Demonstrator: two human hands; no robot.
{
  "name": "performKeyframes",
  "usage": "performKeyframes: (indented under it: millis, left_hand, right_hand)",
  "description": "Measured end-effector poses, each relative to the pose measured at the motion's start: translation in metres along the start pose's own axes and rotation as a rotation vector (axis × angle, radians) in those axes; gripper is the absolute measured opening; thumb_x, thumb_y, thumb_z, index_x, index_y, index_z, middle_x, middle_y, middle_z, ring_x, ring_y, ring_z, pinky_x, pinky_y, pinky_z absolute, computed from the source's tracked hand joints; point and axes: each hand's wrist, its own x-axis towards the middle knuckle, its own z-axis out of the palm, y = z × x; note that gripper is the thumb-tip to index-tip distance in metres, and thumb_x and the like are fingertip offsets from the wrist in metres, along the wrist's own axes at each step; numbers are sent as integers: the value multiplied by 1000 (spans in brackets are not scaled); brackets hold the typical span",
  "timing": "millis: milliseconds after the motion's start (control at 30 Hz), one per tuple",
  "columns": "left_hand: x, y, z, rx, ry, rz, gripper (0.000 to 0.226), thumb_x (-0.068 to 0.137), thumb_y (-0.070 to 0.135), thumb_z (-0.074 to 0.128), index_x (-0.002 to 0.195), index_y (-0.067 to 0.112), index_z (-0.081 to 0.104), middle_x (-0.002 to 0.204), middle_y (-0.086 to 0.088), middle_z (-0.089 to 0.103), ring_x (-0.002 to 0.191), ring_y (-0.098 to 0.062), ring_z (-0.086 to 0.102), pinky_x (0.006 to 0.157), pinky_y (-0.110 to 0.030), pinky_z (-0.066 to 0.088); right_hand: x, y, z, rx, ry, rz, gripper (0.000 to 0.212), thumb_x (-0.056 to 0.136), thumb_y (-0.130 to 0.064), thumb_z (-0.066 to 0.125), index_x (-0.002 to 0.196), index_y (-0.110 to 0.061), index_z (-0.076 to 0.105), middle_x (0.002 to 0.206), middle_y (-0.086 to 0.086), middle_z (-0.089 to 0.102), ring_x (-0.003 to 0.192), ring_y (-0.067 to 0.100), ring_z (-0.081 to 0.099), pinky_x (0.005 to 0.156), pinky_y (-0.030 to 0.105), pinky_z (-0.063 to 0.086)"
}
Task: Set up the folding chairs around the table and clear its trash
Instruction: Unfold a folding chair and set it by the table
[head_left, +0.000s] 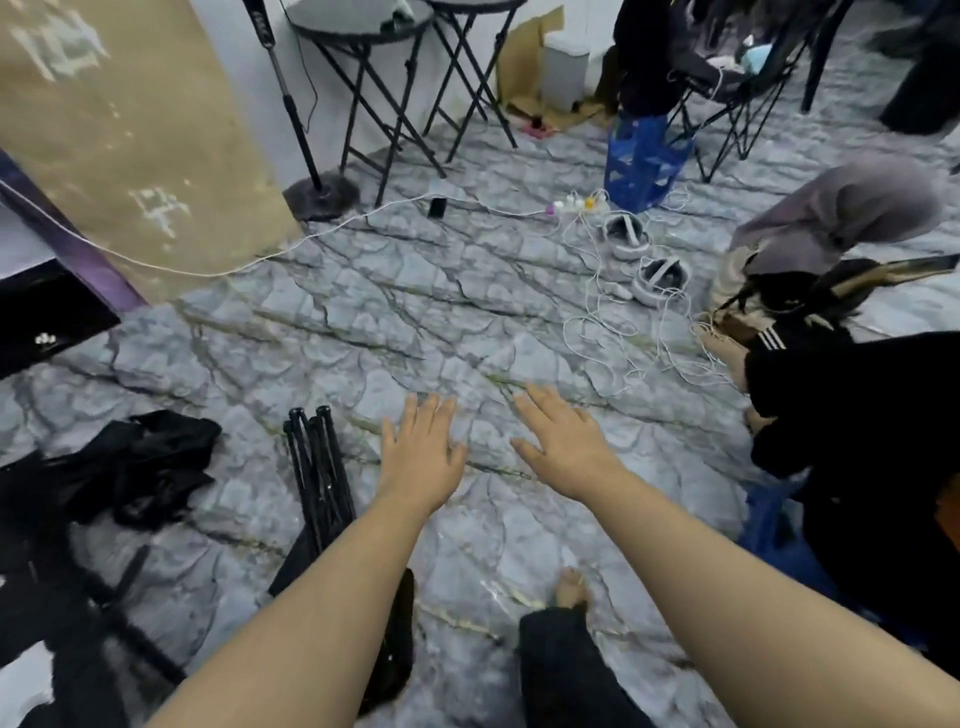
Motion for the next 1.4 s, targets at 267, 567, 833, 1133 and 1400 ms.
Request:
performKeyframes:
  millis: [267, 567, 833, 1133, 1400]
  left_hand:
    - [129, -29, -17, -143, 130, -345, 58, 95, 41, 36, 146, 23, 15, 158, 0, 12, 146, -21, 0, 116, -50, 0]
    - [164, -154, -40, -214, 320, -793, 56, 94, 38, 39, 144, 22, 22, 155, -2, 21, 145, -24, 8, 116, -52, 7]
    - [133, -276, -72, -251, 434, -1232, 58, 92, 40, 36, 145, 21, 19, 156, -3, 19, 145, -24, 7, 116, -53, 7]
    - [71, -258, -43, -430, 618, -1962, 58, 95, 39, 36, 146, 24, 13, 158, 0, 12, 146, -22, 3, 117, -50, 4]
    - [108, -151, 20, -754, 943, -2584, 55, 91, 36, 42, 142, 23, 26, 149, -5, 33, 135, -27, 30, 107, -48, 32]
  right_hand:
    - [195, 18, -71, -206, -161, -272, 58, 99, -42, 29, 150, -23, 6, 160, -1, -4, 147, 17, -3, 120, 45, 7]
    - [361, -123, -65, -364, -289, -691, 59, 98, -45, 30, 149, -26, 7, 160, -4, -5, 147, 16, -4, 118, 42, 6]
    - [438, -314, -21, -526, -430, -1110, 59, 98, -43, 32, 149, -26, 8, 160, -4, -2, 147, 15, -2, 119, 41, 8]
    - [394, -457, 65, -774, -657, -1818, 59, 99, -41, 34, 149, -27, 8, 160, -6, -3, 147, 13, -3, 119, 40, 10]
    - [345, -445, 106, -1024, -923, -2215, 56, 98, -38, 35, 149, -26, 14, 159, -3, 10, 144, 16, 15, 116, 36, 14]
